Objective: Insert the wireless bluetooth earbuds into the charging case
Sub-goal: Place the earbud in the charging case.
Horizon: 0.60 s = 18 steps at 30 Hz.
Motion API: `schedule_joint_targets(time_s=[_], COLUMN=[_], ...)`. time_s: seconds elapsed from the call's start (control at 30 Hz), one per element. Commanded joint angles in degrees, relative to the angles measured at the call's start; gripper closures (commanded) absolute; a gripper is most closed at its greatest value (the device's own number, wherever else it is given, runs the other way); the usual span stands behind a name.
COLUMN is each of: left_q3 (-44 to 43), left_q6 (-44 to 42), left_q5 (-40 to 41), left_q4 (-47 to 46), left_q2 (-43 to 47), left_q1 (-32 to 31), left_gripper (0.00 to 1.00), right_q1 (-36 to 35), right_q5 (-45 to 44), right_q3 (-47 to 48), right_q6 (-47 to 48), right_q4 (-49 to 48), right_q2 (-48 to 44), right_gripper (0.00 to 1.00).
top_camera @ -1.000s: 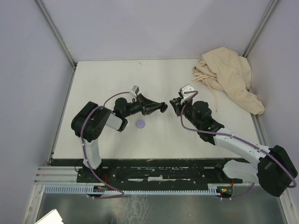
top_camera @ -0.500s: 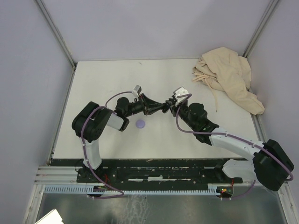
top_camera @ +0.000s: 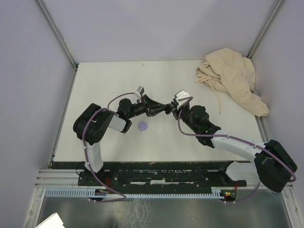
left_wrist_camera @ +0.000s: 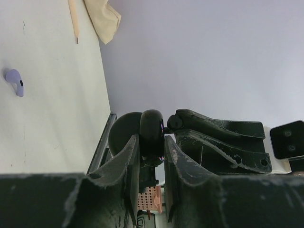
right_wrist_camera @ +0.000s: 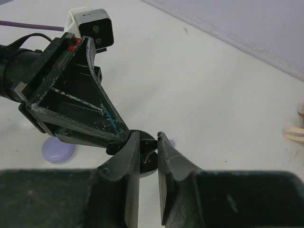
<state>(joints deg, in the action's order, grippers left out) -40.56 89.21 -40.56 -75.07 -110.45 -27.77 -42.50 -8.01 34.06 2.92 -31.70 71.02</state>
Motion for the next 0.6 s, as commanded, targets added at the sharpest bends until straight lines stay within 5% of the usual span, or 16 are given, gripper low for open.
schedule_joint_targets(time_s=[0.0, 0.57], left_q3=[-1.81, -2.59], left_q6=[1.84, 2.19], left_q5=[0.55, 0.96], left_q4=[-2.43, -2.29], left_q2=[1.37, 1.56], left_q1=[-0.2, -0.19], left_gripper=[0.97, 0.97], right_q1=[-0.34, -0.46], right_q5=[0.27, 1.06], right_q3=[-0.13, -1.23], right_q6=[0.32, -0.24], right_q4=[-2.98, -2.92], right_q2=[0.01, 0.0], right_gripper=[0.99, 0.99])
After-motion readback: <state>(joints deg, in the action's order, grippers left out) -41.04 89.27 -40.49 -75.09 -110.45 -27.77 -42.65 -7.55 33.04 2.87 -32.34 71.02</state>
